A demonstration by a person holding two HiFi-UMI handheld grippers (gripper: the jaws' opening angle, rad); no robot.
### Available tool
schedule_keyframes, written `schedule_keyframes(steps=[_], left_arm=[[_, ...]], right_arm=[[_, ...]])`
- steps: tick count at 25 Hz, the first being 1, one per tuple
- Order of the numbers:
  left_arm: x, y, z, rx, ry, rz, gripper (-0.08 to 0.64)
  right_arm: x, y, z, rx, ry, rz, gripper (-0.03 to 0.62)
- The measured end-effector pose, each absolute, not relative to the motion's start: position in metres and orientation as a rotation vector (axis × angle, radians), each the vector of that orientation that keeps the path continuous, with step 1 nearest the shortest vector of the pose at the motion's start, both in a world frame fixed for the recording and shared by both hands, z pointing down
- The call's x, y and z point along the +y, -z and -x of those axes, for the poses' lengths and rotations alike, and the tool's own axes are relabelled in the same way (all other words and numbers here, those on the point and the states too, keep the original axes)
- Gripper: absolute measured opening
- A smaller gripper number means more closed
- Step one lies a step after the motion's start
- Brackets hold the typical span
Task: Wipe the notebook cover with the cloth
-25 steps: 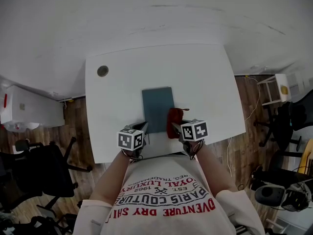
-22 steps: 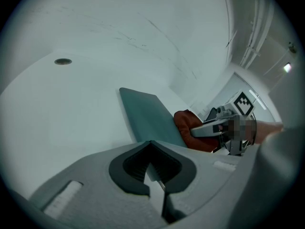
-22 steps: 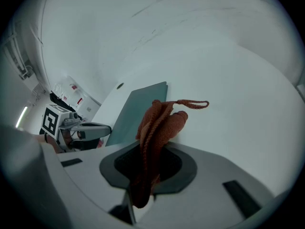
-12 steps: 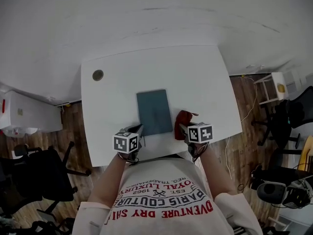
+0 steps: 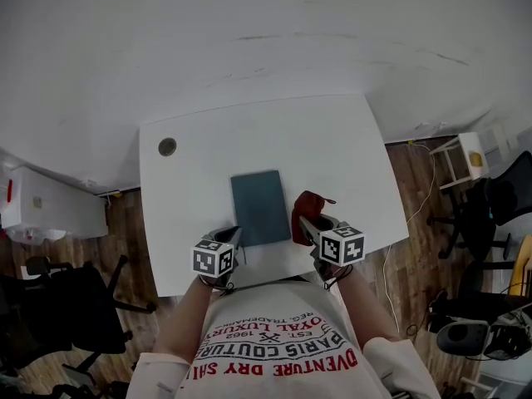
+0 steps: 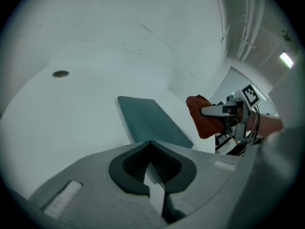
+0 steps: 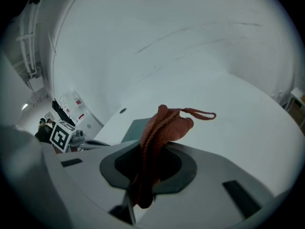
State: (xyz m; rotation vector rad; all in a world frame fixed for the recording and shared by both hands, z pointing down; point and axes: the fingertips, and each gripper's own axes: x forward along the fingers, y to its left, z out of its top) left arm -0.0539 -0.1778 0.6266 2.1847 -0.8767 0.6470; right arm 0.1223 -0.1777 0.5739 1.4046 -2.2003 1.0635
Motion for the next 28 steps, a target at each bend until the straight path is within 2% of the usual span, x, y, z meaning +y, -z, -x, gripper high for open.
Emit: schedule_keyframes(steps=[17, 23, 28], left_arm=[[-0.234, -0.379, 0.079, -1.205, -0.093, -2.681, 0.009], [-0.229, -0.347, 0.087, -1.306, -0.098, -2.779, 0.009], [-0.228, -0.347, 0.088, -1.321, -0.123, -2.806, 0.009]], right_arm=[[-0.223, -0.423, -0.075, -2.581, -0.421, -1.542, 0.075], [-0.221, -0.384, -0.058, -2.586, -0.078, -1.517, 0.075], [-0.22, -0.375, -0.049, -2.602, -0.025, -1.494, 0.075]])
